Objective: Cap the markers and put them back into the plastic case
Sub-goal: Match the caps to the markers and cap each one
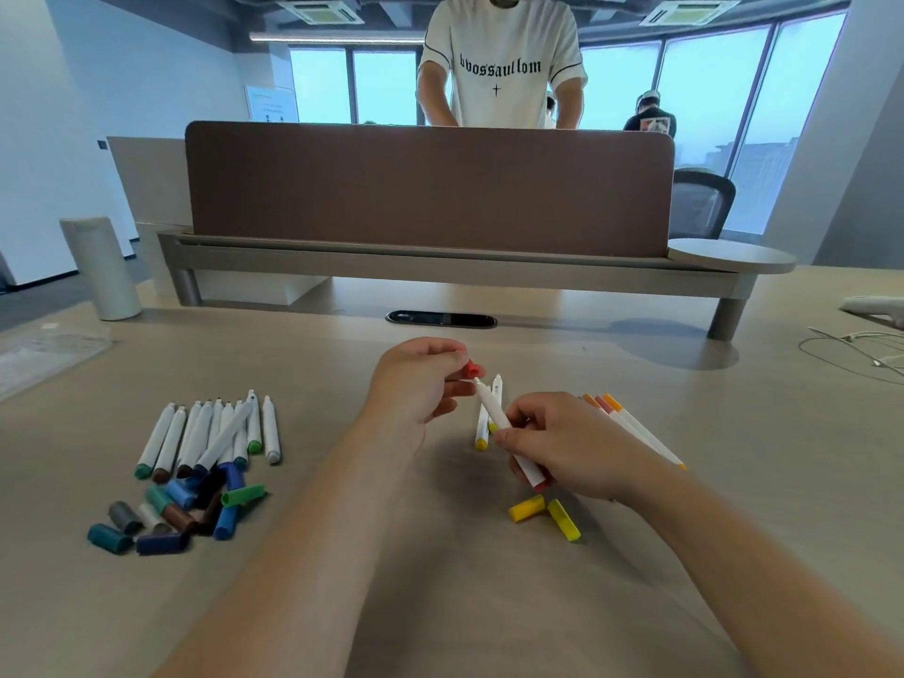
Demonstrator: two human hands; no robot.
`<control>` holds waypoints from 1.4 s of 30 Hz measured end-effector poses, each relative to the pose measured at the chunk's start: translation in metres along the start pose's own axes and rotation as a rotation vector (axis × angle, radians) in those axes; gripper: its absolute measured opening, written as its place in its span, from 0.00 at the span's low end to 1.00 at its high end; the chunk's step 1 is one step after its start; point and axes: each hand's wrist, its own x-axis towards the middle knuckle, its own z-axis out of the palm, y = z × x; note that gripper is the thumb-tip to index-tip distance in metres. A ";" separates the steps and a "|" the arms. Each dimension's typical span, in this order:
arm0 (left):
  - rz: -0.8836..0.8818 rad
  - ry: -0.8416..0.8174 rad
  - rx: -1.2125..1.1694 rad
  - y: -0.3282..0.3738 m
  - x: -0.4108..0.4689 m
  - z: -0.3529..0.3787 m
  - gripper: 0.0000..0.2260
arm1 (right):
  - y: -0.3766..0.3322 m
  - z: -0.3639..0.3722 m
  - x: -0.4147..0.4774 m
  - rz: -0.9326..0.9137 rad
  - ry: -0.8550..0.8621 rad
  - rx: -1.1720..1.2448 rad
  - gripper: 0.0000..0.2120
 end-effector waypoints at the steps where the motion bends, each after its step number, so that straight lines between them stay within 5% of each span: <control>1: 0.004 -0.008 0.015 0.000 -0.001 0.001 0.04 | 0.000 0.000 0.000 0.003 0.005 0.004 0.08; 18: 0.066 -0.059 0.195 0.000 -0.007 0.013 0.08 | 0.007 -0.007 -0.001 0.046 0.159 -0.012 0.09; 23: 0.098 -0.008 0.278 0.000 -0.004 0.013 0.12 | 0.017 -0.016 0.010 0.183 0.254 -0.222 0.12; 29: 0.055 -0.034 0.332 -0.001 -0.002 0.011 0.07 | 0.021 -0.010 0.013 0.340 0.121 -0.254 0.13; 34: 0.084 -0.039 0.385 -0.001 -0.002 0.011 0.07 | 0.015 -0.007 0.016 0.290 0.010 -0.470 0.07; 42: 0.083 -0.030 0.427 -0.003 -0.001 0.011 0.08 | 0.019 -0.002 0.019 0.282 0.071 -0.589 0.09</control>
